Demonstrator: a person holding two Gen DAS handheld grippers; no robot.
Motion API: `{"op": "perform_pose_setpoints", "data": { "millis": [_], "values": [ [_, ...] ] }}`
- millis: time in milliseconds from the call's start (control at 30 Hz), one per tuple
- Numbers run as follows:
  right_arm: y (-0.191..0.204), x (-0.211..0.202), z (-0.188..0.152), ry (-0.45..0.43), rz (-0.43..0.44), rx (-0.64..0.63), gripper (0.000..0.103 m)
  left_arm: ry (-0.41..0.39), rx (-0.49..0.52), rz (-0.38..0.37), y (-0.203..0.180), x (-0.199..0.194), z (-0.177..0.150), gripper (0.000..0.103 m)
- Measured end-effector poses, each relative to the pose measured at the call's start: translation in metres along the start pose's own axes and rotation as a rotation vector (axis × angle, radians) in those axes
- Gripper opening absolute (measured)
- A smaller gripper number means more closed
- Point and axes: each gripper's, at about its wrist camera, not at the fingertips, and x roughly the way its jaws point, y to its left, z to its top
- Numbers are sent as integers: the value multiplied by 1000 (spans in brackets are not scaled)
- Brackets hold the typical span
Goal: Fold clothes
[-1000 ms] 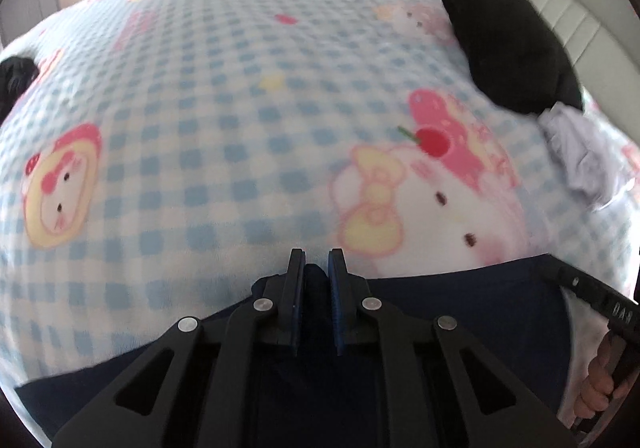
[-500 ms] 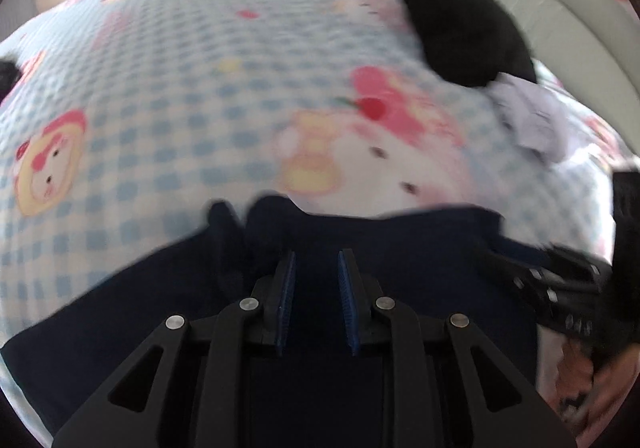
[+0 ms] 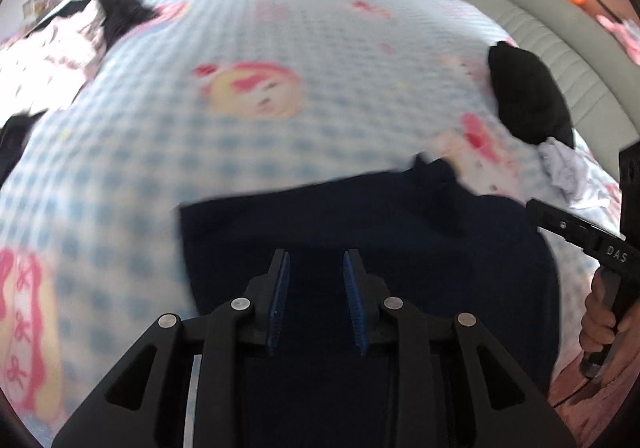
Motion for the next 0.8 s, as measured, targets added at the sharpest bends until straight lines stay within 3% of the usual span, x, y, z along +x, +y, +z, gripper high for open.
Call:
{"op": "perform_pose_setpoints", "data": {
  "millis": [100,167,267,367,467,600,800],
  "values": [
    [39,33,10,41,-19,-95,44,-4,-24,-19,14,7,-2,30],
    [51,50,11,54,-32,-113,43,0,-33,12,20,15,0,30],
    [49,81,16,89,-116,-127,43,11,-37,92,34,25,3,30],
    [27,95,20,103,-152,-63,42,-21,-89,59,55,18,6,30],
    [12,86,31,68,-144,31,42,-71,-122,28,69,5,11,30],
    [15,58,36,26,-91,56,42,-124,-108,-128,51,-31,5,36],
    [41,-9,-8,-6,-41,73,43,-27,14,-168,-8,-48,-44,37]
  ]
}}
